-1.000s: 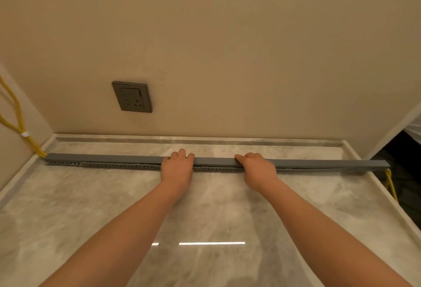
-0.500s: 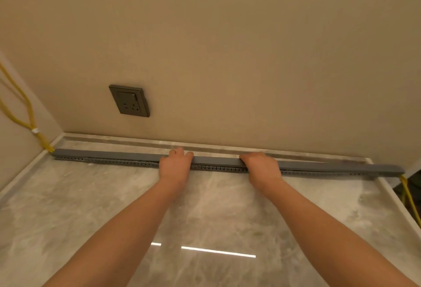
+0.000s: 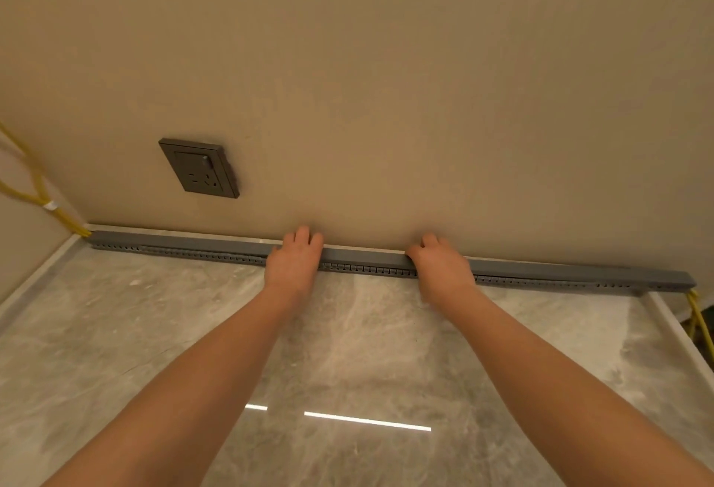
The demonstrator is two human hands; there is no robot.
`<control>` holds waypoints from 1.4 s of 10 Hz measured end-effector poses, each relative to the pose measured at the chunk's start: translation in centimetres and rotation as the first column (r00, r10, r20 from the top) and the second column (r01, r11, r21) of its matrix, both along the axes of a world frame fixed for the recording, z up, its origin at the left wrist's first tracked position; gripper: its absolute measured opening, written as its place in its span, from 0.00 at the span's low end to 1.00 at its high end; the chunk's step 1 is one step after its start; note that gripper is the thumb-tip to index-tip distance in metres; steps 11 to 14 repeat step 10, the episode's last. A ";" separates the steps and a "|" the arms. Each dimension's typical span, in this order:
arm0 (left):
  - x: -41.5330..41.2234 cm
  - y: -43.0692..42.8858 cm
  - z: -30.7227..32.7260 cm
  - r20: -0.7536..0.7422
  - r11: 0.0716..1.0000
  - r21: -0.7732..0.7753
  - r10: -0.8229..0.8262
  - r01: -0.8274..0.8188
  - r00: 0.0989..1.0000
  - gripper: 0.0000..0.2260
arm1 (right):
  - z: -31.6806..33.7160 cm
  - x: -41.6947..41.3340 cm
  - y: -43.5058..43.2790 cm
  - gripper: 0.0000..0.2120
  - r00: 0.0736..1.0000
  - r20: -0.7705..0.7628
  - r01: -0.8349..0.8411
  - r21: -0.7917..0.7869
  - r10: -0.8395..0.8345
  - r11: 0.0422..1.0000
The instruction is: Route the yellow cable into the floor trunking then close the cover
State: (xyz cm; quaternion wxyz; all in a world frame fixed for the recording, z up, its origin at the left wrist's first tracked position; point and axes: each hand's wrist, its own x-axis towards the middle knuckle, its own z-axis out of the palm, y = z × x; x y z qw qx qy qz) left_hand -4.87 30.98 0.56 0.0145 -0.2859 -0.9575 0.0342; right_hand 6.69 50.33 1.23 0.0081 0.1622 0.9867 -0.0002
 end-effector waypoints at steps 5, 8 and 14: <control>-0.5 -0.3 -0.4 0.097 0.996 0.086 -0.009 0.001 0.995 0.15 | -0.4 0.4 -0.6 0.21 0.998 0.041 0.050 -0.043 -0.048 0.998; 2.3 0.3 0.4 0.144 0.994 0.086 -0.077 0.065 0.986 0.27 | 0.2 2.5 -1.6 0.37 0.987 0.157 0.068 -0.276 -0.025 0.959; 5.6 0.1 2.4 0.206 0.976 0.205 -0.112 0.069 0.972 0.25 | 2.4 4.2 -3.2 0.34 0.993 0.090 0.103 -0.346 -0.077 0.932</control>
